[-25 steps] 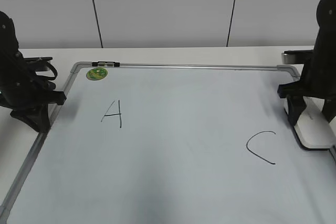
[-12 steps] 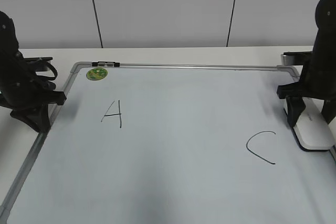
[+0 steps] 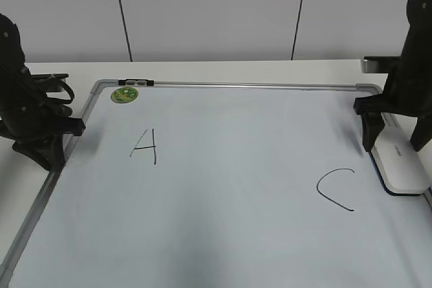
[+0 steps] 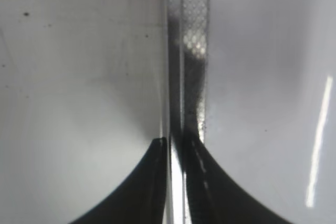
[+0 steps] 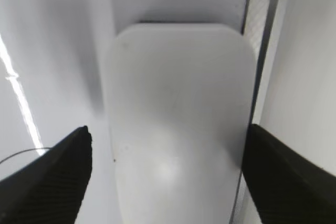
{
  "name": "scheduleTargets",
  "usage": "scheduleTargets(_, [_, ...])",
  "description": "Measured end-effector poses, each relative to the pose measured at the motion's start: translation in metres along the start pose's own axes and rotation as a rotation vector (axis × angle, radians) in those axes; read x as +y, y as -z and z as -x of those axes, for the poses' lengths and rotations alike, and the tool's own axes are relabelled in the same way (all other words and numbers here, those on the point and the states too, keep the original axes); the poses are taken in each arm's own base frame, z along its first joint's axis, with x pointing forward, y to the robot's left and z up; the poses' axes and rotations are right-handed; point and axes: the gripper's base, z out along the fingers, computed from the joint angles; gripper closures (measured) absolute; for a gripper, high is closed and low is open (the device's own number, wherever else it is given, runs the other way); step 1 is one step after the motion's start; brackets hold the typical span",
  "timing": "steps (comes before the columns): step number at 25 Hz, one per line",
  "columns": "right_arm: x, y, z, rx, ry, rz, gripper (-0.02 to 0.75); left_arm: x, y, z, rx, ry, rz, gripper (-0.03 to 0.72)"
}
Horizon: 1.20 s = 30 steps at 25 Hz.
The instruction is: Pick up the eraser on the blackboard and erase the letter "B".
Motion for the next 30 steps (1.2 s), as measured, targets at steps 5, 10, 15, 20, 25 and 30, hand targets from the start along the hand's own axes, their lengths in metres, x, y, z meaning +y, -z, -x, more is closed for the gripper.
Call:
scheduleTargets(5, [0.0,0.027,0.002,-0.082,0.0,0.003,0.074,0.001,0.011,0.0,-0.022,-0.028,0.037,0.366])
scheduleTargets(10, [0.001,0.055,-0.006,-0.146,-0.005,0.022,0.076,0.002,0.045,-0.001,-0.112,-0.044,0.09,0.086])
scheduleTargets(15, [0.003,0.071,-0.012,-0.184,-0.042,0.051,0.125,0.002,0.063,-0.008,-0.106,-0.042,0.1,0.055])
scheduleTargets(20, [0.003,0.081,-0.029,-0.19,-0.055,0.058,0.211,0.001,0.083,-0.015,-0.13,-0.025,0.097,0.106])
scheduleTargets(25, [0.008,0.101,-0.072,-0.239,-0.062,0.066,0.232,-0.003,0.129,-0.03,-0.251,-0.025,0.087,0.122])
scheduleTargets(30, [0.022,0.112,-0.124,-0.408,-0.033,0.091,0.235,-0.005,0.16,-0.064,-0.337,-0.028,0.078,0.127])
